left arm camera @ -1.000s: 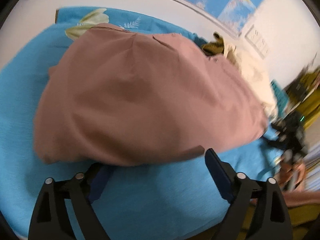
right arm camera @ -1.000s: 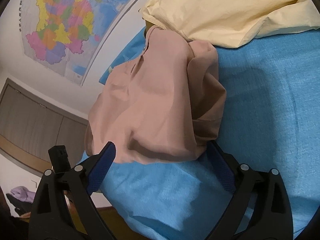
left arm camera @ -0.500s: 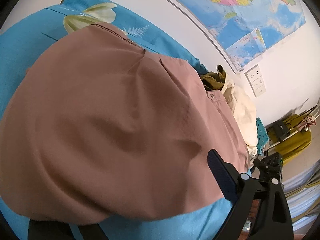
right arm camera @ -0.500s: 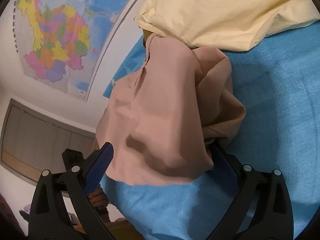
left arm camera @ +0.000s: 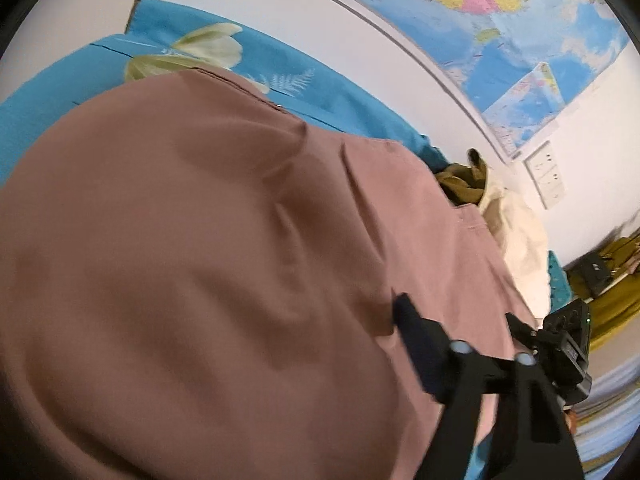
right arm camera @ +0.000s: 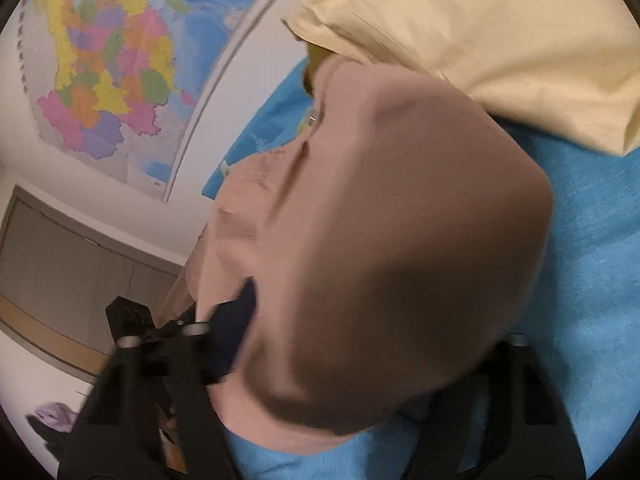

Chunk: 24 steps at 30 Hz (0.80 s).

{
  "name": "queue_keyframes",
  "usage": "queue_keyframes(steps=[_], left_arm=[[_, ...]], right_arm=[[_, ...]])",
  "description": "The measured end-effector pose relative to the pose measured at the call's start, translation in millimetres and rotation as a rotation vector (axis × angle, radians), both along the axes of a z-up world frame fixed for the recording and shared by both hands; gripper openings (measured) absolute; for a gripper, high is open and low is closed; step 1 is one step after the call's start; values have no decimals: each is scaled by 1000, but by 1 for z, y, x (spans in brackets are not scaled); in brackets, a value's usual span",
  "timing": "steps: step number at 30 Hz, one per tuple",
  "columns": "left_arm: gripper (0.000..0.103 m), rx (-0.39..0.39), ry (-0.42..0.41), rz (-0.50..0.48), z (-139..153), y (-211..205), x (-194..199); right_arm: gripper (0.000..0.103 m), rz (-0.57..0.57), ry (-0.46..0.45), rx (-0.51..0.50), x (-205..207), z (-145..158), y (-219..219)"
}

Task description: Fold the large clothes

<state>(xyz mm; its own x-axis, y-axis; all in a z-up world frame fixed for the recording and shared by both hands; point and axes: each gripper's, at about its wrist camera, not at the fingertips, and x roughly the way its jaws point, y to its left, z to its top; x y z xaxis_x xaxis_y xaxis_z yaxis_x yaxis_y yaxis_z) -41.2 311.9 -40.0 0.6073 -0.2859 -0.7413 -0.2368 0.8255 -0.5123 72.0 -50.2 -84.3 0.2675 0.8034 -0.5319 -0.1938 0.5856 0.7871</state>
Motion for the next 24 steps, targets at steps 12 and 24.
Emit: queue_keyframes(steps=[12, 24], left_arm=[[41, 7, 8, 35, -1, 6, 19], [12, 72, -126, 5, 75, 48, 44]], right_arm=[[27, 47, -5, 53, 6, -4, 9], [18, 165, -279, 53, 17, 101, 65]])
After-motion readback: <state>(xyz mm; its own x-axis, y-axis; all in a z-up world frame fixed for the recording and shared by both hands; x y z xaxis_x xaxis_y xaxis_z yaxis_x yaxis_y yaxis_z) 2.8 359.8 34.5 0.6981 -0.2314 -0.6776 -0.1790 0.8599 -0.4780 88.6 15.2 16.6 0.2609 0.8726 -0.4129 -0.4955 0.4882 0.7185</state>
